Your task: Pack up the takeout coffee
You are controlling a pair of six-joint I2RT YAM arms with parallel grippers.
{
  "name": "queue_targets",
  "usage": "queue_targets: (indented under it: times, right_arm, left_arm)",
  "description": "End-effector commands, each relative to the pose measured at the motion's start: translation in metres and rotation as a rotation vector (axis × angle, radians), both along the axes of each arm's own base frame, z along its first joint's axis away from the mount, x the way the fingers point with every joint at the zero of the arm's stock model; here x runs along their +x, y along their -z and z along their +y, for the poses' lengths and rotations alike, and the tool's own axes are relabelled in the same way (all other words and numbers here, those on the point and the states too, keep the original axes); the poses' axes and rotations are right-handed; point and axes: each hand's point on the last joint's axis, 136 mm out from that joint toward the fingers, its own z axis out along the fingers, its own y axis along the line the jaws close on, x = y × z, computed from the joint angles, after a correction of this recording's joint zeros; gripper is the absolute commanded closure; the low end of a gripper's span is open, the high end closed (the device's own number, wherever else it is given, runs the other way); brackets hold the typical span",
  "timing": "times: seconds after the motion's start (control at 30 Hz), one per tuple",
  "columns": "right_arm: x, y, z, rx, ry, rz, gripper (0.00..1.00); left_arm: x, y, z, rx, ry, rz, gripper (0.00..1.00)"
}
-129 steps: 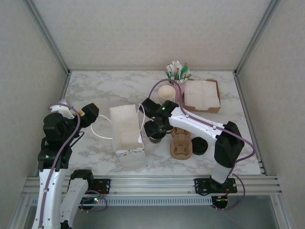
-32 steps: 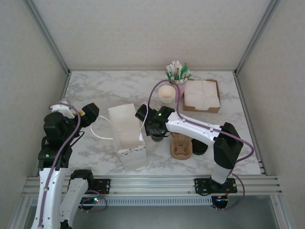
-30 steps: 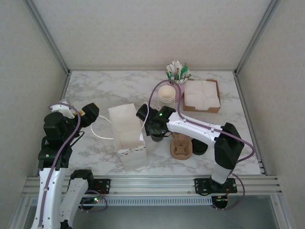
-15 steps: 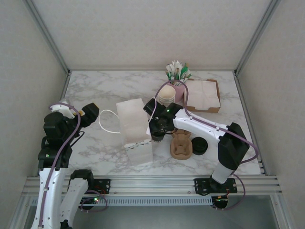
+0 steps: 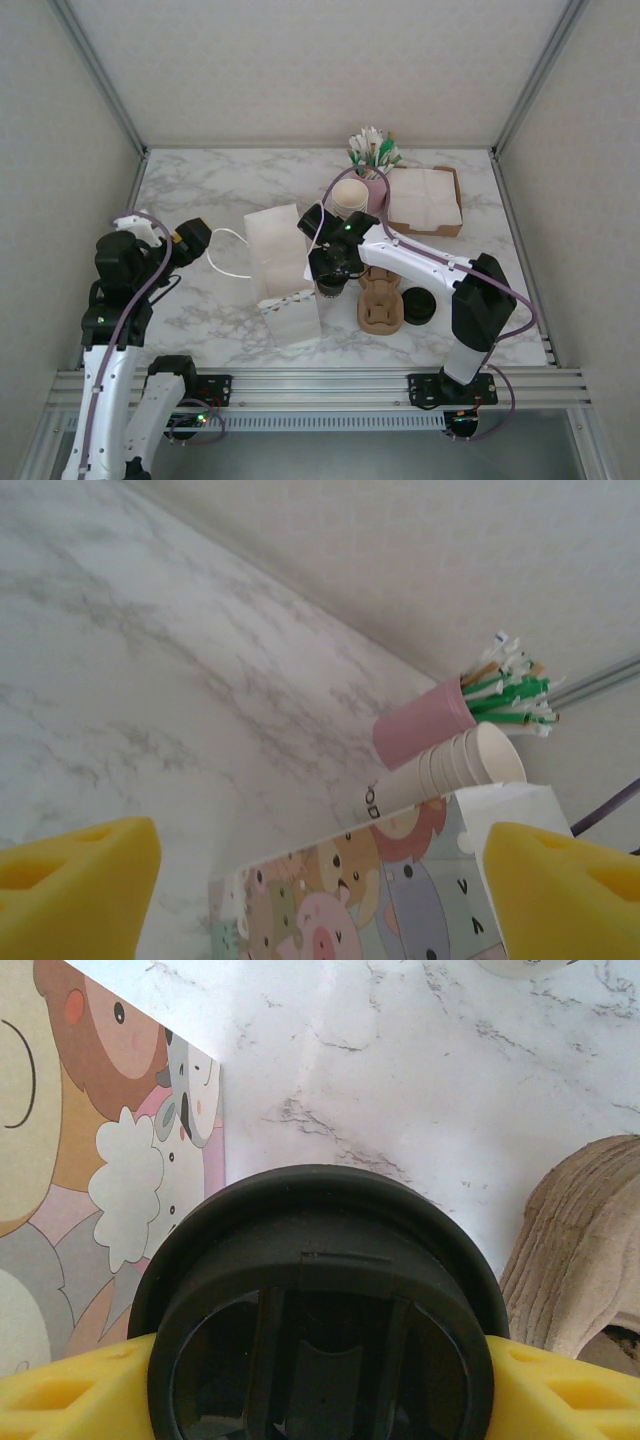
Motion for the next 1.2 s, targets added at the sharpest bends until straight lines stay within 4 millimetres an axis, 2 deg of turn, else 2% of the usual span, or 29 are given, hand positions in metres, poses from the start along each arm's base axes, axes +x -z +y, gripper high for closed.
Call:
queue_targets:
  times: [0.0, 0.1, 0.2, 0.37, 0.47, 0.63, 0.7, 0.73, 0.93, 1.07, 1.17]
  right_arm:
    - [-0.03, 0.064, -0.069, -0.368, 0.015, 0.171, 0.27]
    - [-0.028, 0.062, -0.068, -0.364, 0.015, 0.162, 0.27]
    - [-0.028, 0.061, -0.067, -0.363, 0.01, 0.158, 0.27]
    - [-0.028, 0.06, -0.068, -0.366, 0.008, 0.149, 0.27]
    - [-0.028, 0.059, -0.069, -0.369, 0.009, 0.144, 0.27]
    - [-0.027, 0.059, -0.069, -0.367, 0.008, 0.138, 0.27]
    - [-0.027, 0.058, -0.069, -0.367, 0.006, 0.137, 0.27]
    - [-0.026, 0.059, -0.069, -0.367, 0.007, 0.136, 0.27]
    - [-0.025, 0.058, -0.067, -0.367, 0.003, 0.134, 0.27]
    - [-0.026, 0.059, -0.068, -0.374, 0.001, 0.133, 0.27]
    - [-0.026, 0.06, -0.069, -0.379, 0.001, 0.135, 0.27]
  left_arm:
    - [-0.016, 0.002, -0.012, -0.037, 0.047, 0.116, 0.14]
    - [-0.027, 0.01, -0.028, -0.023, 0.114, 0.221, 0.13]
    - [-0.035, 0.01, -0.039, 0.004, 0.158, 0.226, 0.08]
    - [-0.039, -0.019, -0.027, 0.017, 0.081, 0.126, 0.05]
    - [-0.042, -0.033, -0.032, -0.017, 0.103, 0.107, 0.05]
    - [-0.041, -0.026, -0.026, -0.011, 0.061, 0.157, 0.04]
    - [-0.043, -0.026, -0.031, -0.031, 0.086, 0.165, 0.05]
    - [-0.045, -0.025, -0.035, -0.047, 0.109, 0.173, 0.07]
    - [-0.06, -0.013, -0.046, -0.056, 0.184, 0.225, 0.35]
    - [-0.058, -0.013, -0.065, -0.091, 0.273, 0.225, 0.68]
    - [-0.054, -0.024, -0.07, -0.074, 0.293, 0.195, 0.84]
